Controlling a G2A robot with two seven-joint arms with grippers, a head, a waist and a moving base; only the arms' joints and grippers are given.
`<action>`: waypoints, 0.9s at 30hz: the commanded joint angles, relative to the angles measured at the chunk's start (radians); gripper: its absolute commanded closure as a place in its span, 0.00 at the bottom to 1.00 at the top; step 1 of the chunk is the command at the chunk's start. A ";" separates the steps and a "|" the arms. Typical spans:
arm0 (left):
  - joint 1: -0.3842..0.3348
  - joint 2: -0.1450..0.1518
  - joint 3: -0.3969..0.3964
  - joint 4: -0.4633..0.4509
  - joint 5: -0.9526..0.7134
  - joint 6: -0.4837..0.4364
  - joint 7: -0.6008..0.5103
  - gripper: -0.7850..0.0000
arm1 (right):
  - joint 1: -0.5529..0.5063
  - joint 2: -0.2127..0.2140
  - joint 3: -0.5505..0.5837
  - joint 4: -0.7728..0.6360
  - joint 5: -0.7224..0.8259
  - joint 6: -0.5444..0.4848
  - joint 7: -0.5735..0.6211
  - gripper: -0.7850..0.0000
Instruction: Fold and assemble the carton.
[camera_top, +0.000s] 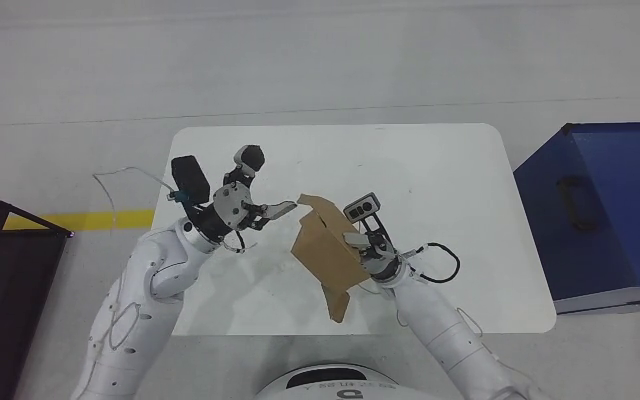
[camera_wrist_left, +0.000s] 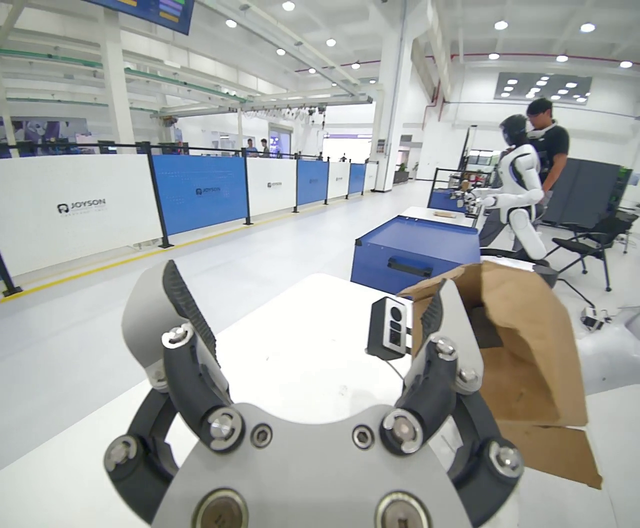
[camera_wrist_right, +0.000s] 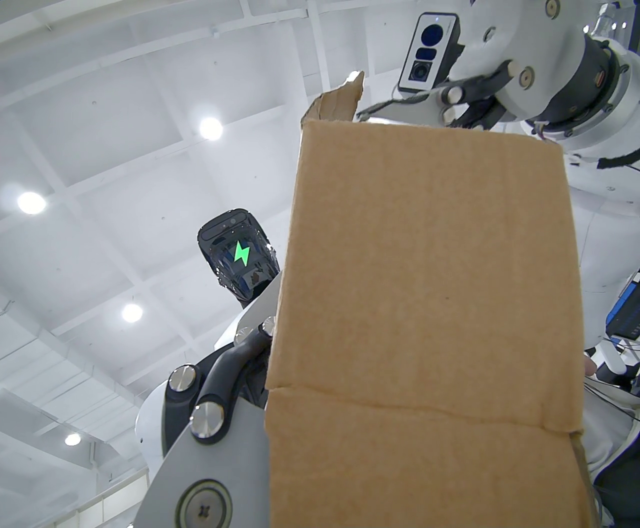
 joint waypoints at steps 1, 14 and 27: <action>-0.006 -0.001 0.020 -0.006 0.019 -0.012 -0.019 0.00 | -0.001 0.000 0.002 -0.002 0.000 -0.002 0.000 1.00; -0.010 -0.004 0.057 0.005 0.090 -0.010 0.002 0.00 | -0.027 0.012 0.031 -0.033 -0.006 0.009 0.000 1.00; -0.073 0.000 -0.065 0.000 0.033 0.149 -0.038 0.00 | -0.010 0.013 0.023 -0.035 -0.030 0.027 0.000 1.00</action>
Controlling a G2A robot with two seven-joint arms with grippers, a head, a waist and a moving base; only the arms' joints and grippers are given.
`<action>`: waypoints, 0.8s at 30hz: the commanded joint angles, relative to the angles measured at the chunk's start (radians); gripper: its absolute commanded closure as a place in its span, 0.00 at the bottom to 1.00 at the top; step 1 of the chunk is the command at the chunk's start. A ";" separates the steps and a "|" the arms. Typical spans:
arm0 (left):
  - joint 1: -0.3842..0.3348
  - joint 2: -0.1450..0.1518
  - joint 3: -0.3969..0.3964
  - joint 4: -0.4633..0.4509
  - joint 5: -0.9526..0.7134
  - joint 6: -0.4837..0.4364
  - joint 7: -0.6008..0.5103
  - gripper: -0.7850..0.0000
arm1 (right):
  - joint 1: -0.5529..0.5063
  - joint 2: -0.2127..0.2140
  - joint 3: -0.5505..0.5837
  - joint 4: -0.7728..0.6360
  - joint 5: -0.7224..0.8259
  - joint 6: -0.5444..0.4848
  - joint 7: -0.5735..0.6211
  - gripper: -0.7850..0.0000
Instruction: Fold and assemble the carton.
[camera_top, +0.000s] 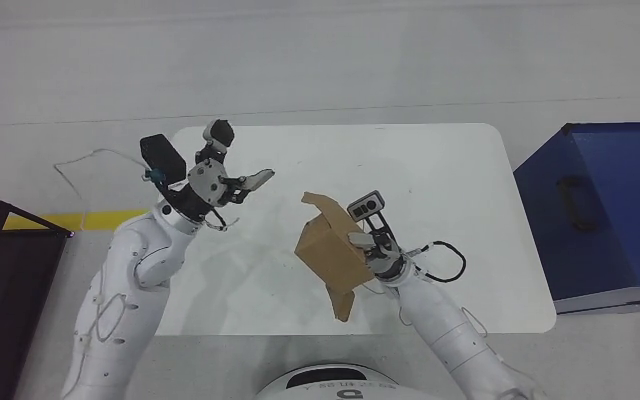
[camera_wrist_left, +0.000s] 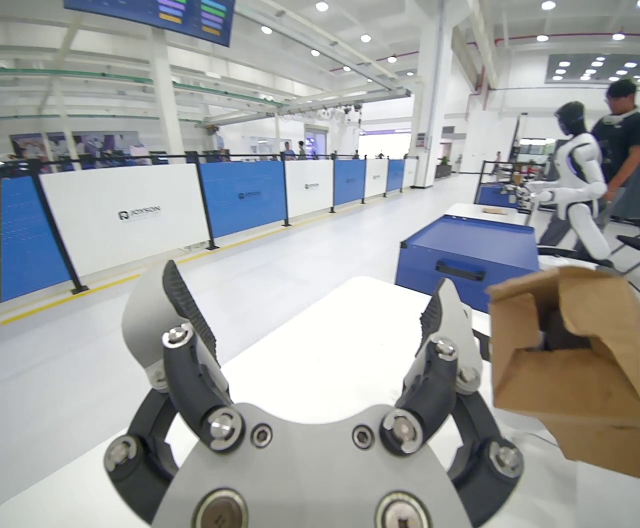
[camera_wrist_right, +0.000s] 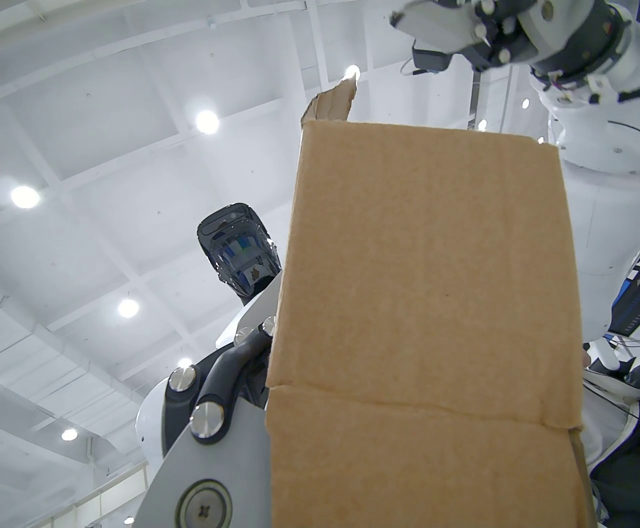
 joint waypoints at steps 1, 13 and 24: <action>-0.032 -0.002 0.029 -0.010 0.016 0.014 -0.047 0.00 | 0.001 0.001 -0.002 0.003 -0.012 0.001 0.000 1.00; -0.132 -0.017 0.196 0.005 0.090 -0.102 -0.082 0.00 | -0.012 0.001 -0.008 0.007 -0.018 -0.007 0.000 1.00; -0.076 -0.006 0.161 -0.011 0.093 -0.196 -0.040 0.00 | 0.002 -0.003 -0.022 0.019 0.000 -0.010 0.000 1.00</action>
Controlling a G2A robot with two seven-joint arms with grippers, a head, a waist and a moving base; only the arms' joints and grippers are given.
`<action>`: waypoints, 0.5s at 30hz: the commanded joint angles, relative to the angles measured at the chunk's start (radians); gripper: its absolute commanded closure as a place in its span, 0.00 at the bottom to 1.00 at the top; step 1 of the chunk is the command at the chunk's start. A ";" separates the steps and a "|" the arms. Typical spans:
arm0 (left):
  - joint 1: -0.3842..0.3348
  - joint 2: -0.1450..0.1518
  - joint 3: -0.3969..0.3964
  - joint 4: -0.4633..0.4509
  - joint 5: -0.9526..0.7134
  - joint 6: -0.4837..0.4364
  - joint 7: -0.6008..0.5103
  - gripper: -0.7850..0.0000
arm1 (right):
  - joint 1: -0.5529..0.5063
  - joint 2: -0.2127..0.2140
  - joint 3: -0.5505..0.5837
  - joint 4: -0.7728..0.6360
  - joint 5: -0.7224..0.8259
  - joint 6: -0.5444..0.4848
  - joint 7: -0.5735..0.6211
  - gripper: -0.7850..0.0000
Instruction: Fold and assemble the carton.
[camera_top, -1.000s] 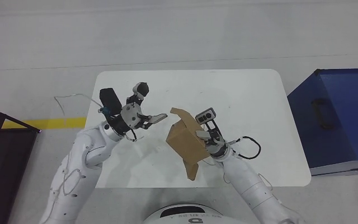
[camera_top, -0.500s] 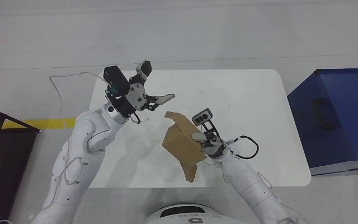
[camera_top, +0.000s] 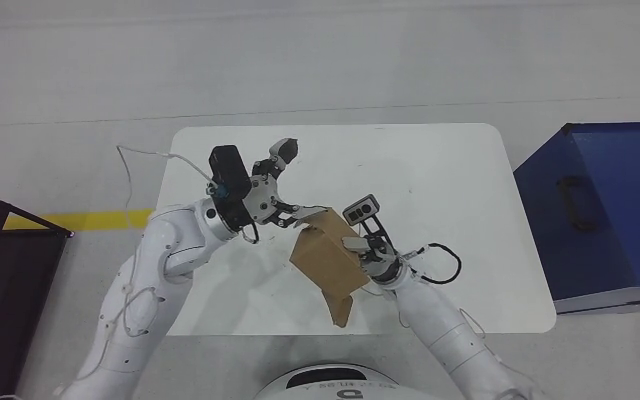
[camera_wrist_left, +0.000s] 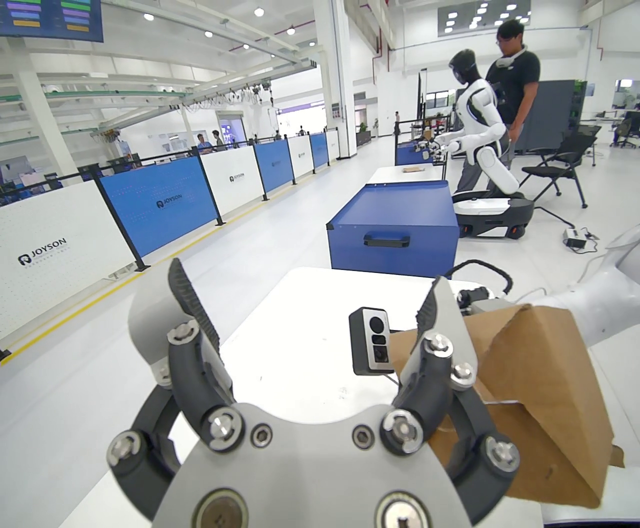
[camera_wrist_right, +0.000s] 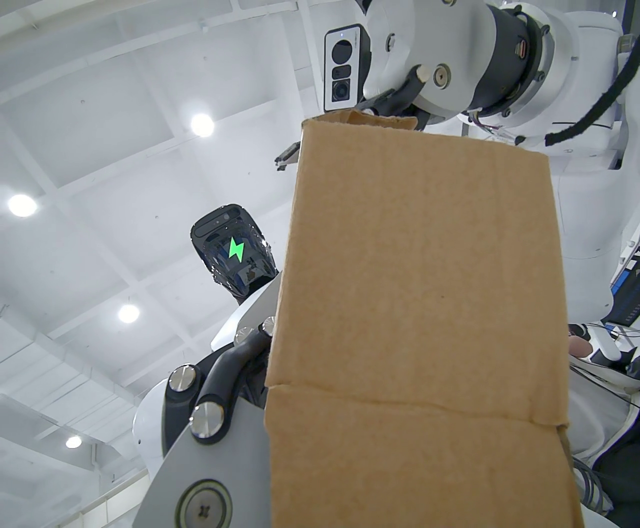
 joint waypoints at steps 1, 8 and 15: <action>0.015 0.002 -0.006 -0.004 0.003 -0.011 0.005 0.00 | 0.002 -0.001 -0.002 0.002 0.004 -0.003 0.000 1.00; 0.054 0.008 -0.026 -0.009 0.005 -0.036 0.021 0.00 | -0.004 0.000 0.003 -0.008 0.020 -0.007 0.000 1.00; 0.082 0.013 -0.037 -0.011 0.009 -0.066 0.036 0.00 | -0.007 0.001 -0.001 -0.017 0.036 -0.003 0.000 1.00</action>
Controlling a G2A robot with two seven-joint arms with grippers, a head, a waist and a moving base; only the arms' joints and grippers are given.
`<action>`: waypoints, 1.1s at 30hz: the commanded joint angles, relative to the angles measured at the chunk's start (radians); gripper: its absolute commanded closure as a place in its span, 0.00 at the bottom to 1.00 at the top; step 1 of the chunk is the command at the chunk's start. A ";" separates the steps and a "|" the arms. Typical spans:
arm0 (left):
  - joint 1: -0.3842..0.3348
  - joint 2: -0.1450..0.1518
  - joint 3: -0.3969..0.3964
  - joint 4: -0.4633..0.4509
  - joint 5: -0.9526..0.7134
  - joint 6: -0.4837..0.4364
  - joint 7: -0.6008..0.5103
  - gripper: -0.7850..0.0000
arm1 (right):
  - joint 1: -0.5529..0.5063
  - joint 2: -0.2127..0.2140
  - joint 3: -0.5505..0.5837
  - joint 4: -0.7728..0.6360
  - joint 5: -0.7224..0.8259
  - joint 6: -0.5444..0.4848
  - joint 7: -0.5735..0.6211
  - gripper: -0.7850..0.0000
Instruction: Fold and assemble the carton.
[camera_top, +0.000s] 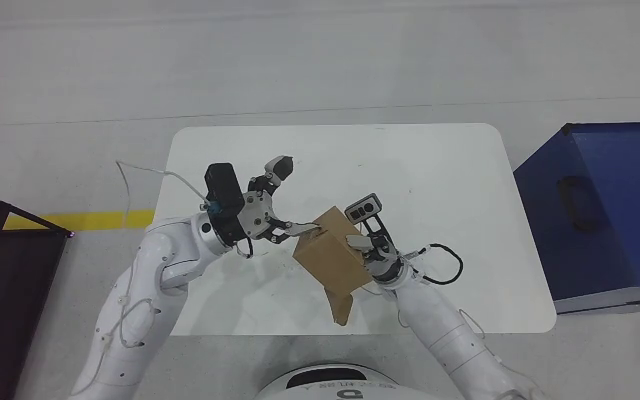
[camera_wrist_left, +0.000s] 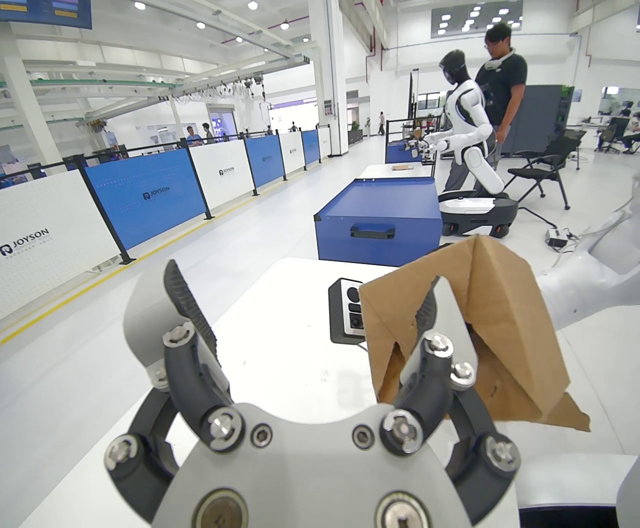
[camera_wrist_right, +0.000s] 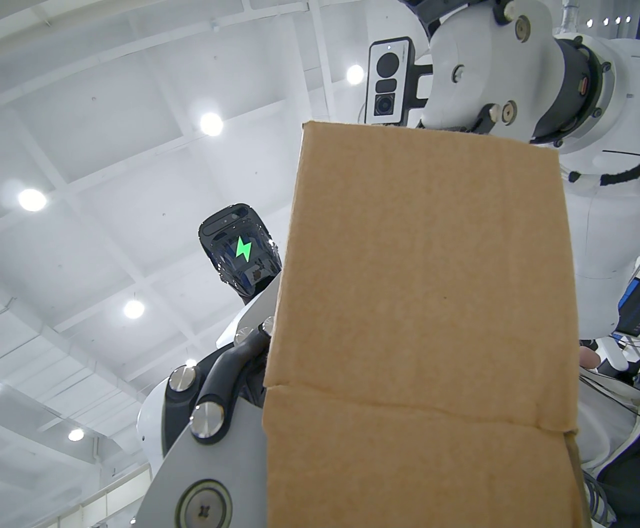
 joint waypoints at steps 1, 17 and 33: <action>0.006 0.001 -0.003 -0.003 0.001 -0.007 0.005 0.00 | 0.000 0.000 -0.001 -0.002 0.003 0.001 0.000 1.00; 0.012 0.003 -0.014 0.010 0.023 0.029 0.048 0.00 | 0.004 0.002 -0.021 -0.003 0.000 -0.001 0.000 1.00; 0.021 0.005 -0.057 0.035 -0.013 0.064 0.077 0.00 | 0.004 0.002 -0.021 -0.003 0.000 -0.001 0.000 1.00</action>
